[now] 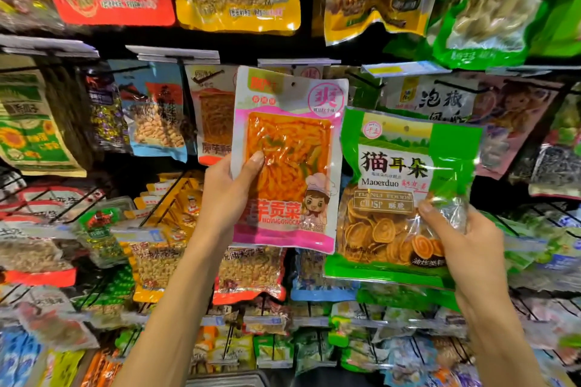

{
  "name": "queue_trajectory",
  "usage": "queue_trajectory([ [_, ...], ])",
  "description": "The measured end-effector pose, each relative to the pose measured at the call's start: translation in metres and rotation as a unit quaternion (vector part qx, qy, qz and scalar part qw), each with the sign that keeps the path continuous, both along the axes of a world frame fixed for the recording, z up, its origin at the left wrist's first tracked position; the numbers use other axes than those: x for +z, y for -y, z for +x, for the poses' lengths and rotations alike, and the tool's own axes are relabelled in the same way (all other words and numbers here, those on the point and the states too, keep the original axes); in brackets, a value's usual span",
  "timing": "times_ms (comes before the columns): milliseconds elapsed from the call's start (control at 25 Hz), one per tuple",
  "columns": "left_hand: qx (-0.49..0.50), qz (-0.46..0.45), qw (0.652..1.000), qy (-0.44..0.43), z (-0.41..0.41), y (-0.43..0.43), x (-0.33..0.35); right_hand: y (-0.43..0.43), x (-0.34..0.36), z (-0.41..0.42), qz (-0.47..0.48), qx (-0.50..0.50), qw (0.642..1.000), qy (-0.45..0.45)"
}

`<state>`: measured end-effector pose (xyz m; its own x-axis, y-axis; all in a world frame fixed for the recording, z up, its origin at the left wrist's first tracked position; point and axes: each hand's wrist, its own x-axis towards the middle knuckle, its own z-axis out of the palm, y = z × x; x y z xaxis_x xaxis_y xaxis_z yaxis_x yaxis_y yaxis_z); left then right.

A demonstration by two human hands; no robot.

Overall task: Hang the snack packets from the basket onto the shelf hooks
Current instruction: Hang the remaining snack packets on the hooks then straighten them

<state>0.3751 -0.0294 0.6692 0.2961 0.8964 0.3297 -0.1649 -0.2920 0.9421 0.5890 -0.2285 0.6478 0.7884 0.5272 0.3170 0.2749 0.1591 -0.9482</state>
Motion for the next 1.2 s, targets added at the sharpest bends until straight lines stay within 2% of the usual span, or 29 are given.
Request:
queue_trajectory([
  [400,0.011,-0.013,1.000,-0.002,0.017,-0.018,0.004,-0.023,0.017,0.015,0.039,0.026,0.999,0.012],
  [840,0.019,-0.015,1.000,0.014,0.030,-0.025,0.002,-0.054,0.048,0.034,0.014,0.030,0.997,0.070],
  [1200,0.025,-0.014,1.000,0.009,0.032,-0.030,-0.002,-0.063,0.050,0.043,-0.007,0.056,0.997,0.061],
])
